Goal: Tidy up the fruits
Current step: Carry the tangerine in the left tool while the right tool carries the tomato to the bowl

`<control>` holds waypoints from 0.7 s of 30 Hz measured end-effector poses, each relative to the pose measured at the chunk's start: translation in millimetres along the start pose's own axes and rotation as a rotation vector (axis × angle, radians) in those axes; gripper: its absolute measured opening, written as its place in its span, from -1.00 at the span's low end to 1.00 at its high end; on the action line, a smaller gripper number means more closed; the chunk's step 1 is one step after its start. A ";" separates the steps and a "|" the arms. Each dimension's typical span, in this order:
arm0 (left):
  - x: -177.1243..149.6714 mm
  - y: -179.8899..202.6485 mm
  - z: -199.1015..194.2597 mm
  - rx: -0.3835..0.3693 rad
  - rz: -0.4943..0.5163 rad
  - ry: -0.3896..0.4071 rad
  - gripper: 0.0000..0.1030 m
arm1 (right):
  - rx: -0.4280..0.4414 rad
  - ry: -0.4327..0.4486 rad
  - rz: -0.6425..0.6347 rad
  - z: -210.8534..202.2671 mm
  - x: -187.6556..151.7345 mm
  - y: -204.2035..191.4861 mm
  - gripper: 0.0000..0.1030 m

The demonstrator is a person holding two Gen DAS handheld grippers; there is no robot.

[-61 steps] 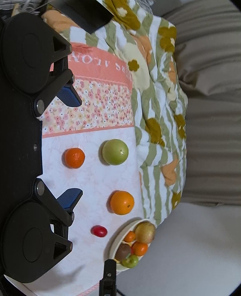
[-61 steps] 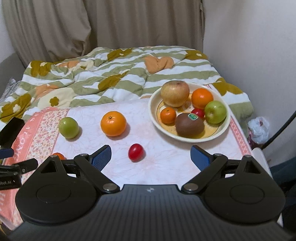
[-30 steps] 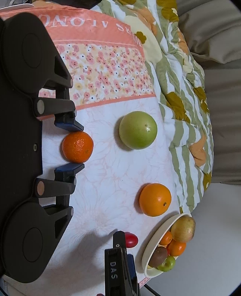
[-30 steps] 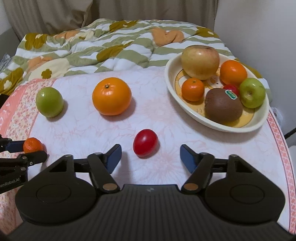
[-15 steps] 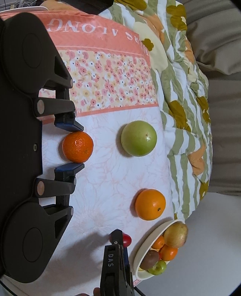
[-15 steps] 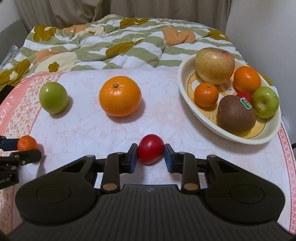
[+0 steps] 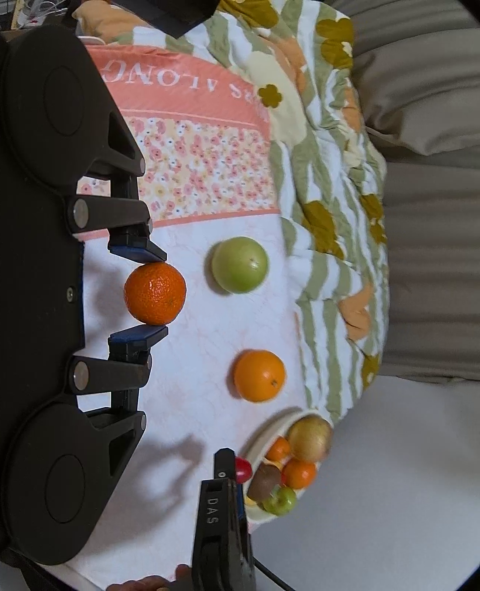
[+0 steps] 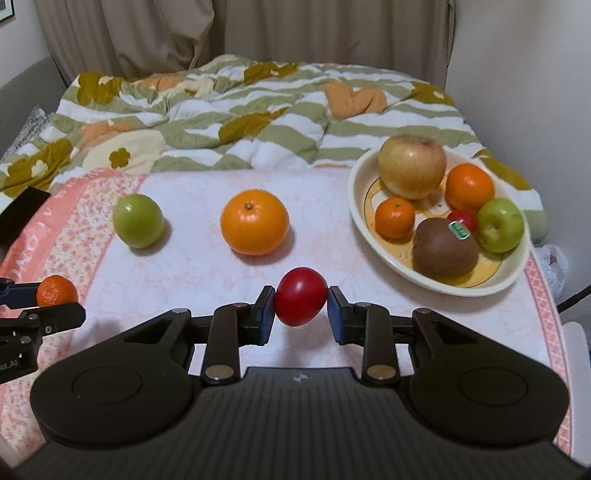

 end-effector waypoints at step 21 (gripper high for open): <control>37.2 78.6 -48.4 -0.056 0.017 0.129 -0.23 | -0.027 0.079 0.115 -106.6 -12.3 86.3 -0.11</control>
Point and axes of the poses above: each gripper's, at about its wrist camera, not at the fingertips, and z roughly the way its jaws point, y to its right, x to its top, the point moved 9 cm from there along z, roughly the way its jaws point, and after that the axes turned 3 degrees about z, right-handed, at the moved point
